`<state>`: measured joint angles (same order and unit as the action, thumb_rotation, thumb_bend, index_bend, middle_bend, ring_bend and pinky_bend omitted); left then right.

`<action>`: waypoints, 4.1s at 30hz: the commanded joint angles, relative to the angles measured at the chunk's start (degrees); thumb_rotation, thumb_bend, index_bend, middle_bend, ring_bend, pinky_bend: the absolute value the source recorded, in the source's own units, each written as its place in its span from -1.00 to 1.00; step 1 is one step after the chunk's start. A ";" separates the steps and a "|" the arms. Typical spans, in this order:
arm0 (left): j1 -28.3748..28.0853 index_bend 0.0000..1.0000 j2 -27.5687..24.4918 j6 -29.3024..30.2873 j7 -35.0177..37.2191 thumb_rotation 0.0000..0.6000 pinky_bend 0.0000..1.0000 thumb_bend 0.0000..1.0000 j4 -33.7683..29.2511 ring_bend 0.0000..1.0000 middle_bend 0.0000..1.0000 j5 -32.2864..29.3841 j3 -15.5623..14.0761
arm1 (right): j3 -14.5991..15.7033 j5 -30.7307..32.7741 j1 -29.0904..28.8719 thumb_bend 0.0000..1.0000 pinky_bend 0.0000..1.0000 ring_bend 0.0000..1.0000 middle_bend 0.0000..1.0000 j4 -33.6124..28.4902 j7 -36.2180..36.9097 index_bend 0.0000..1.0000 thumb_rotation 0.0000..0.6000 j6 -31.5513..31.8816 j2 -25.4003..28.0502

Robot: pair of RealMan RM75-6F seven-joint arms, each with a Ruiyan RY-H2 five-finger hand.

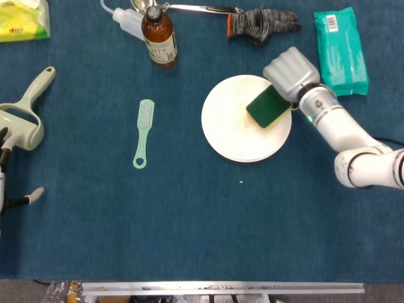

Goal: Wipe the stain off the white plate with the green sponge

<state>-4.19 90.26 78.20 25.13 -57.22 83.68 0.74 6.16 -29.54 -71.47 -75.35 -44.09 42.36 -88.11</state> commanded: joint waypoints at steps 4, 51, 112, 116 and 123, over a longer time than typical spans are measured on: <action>-0.13 -0.78 -0.10 0.03 -0.29 1.00 -0.43 -0.81 -0.37 -0.92 -1.00 0.09 0.09 | 0.12 0.55 0.63 -1.00 0.15 0.04 0.22 -1.68 -1.49 0.13 1.00 2.06 1.40; 0.27 -0.78 0.54 -0.16 1.15 1.00 -0.43 -0.81 0.69 -0.92 -1.00 0.26 -0.15 | -3.71 -1.98 1.69 -1.00 0.15 0.04 0.22 -3.45 -3.12 0.13 1.00 3.39 1.64; -0.12 -0.78 0.26 -0.07 1.82 1.00 -0.43 -0.81 0.17 -0.92 -1.00 0.43 0.38 | -4.23 -14.59 13.39 -1.00 0.15 0.04 0.23 -20.78 0.38 0.13 1.00 18.90 14.08; -0.19 -0.78 0.01 0.05 1.42 1.00 -0.43 -0.81 -0.45 -0.92 -1.00 0.42 0.45 | -4.21 -16.18 14.72 -1.00 0.15 0.04 0.23 -22.81 0.70 0.13 1.00 19.46 14.95; -0.46 -0.78 -0.18 -0.50 0.78 1.00 -0.43 -0.81 -1.37 -0.92 -1.00 0.21 0.44 | -1.53 -22.79 20.58 -1.00 0.15 0.04 0.23 -27.44 2.74 0.14 1.00 24.18 17.34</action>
<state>-4.61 90.07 77.94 25.91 -58.65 83.99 1.20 3.55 -50.45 -52.71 -101.30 -42.21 65.00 -71.77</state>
